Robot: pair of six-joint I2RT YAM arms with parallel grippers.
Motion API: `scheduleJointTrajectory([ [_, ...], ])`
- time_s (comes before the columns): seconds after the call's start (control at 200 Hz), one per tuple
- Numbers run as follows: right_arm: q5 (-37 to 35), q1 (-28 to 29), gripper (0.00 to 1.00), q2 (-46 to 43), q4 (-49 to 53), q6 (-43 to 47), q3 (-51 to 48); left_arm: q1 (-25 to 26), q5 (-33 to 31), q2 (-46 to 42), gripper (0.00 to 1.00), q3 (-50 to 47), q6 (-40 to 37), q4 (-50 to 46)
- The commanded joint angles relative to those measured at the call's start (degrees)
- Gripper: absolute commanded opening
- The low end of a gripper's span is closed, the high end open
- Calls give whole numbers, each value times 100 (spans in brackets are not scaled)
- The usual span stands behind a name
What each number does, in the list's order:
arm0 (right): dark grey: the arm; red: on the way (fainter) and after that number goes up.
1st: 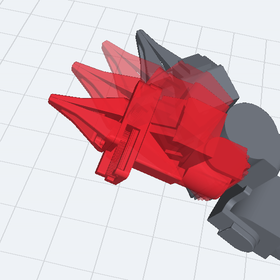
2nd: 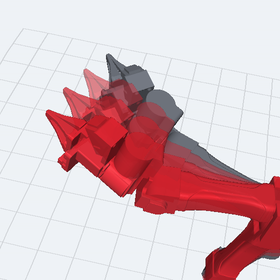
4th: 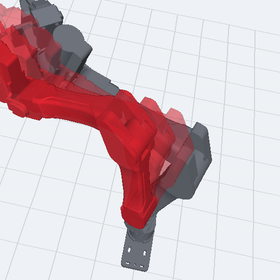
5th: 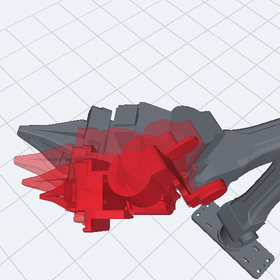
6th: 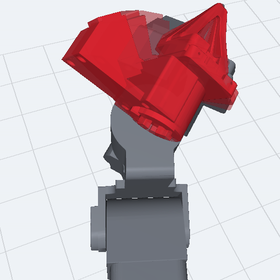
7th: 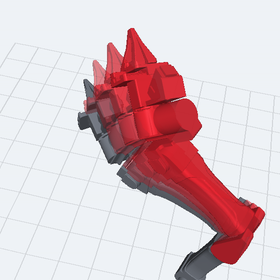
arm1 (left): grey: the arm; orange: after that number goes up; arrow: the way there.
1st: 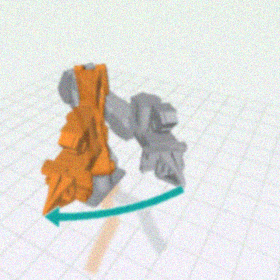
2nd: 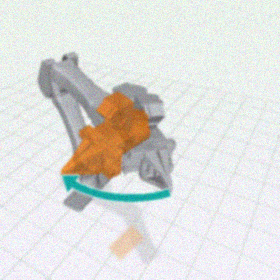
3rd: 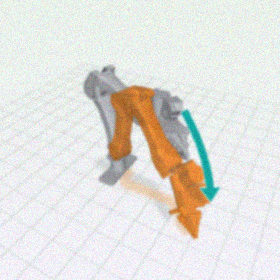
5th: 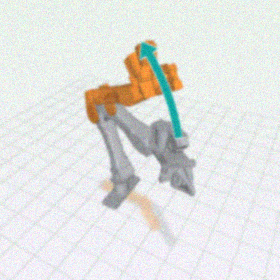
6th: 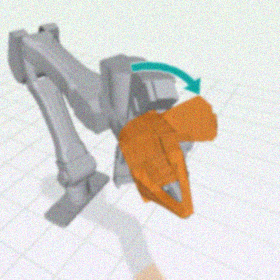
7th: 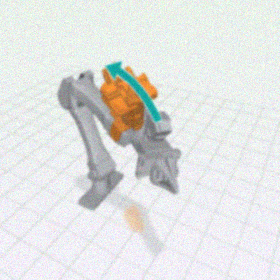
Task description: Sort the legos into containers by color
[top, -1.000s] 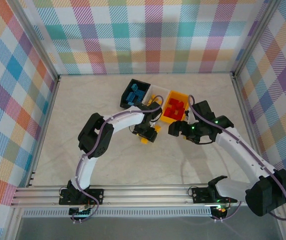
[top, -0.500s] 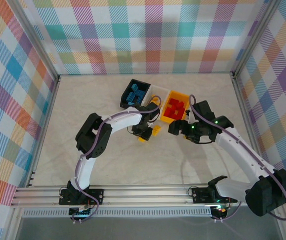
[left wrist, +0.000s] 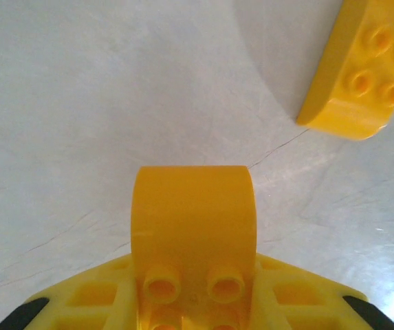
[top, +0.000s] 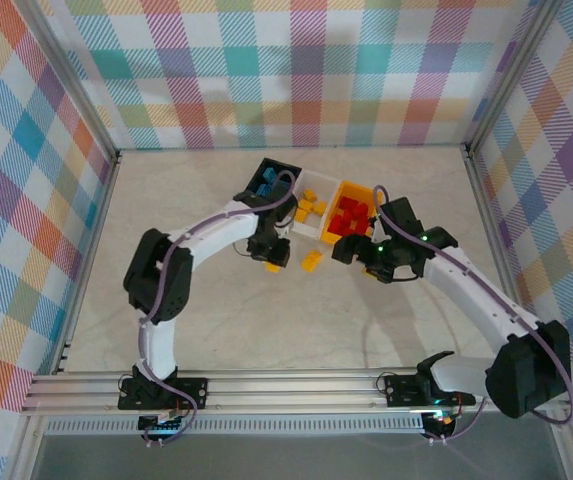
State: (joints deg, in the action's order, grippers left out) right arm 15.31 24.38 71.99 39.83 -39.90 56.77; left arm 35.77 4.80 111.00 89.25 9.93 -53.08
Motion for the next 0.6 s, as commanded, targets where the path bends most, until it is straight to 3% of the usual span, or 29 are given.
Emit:
scheduleJointTrajectory([
  [0.0, 190, -21, 89, 226, -234, -62, 301, -156, 313, -388, 31, 428, 167, -163],
  [0.325, 119, -19, 91, 406, 190, 201, 806, -301, 560, 1046, 31, 2932, 449, -361],
  [0.515, 51, -48, 93, 276, 615, 337, 985, -299, 763, 1812, 31, 3839, 656, -138],
  [0.595, 60, -48, 100, 160, 759, 321, 972, -299, 770, 2094, 31, 4061, 767, 82],
])
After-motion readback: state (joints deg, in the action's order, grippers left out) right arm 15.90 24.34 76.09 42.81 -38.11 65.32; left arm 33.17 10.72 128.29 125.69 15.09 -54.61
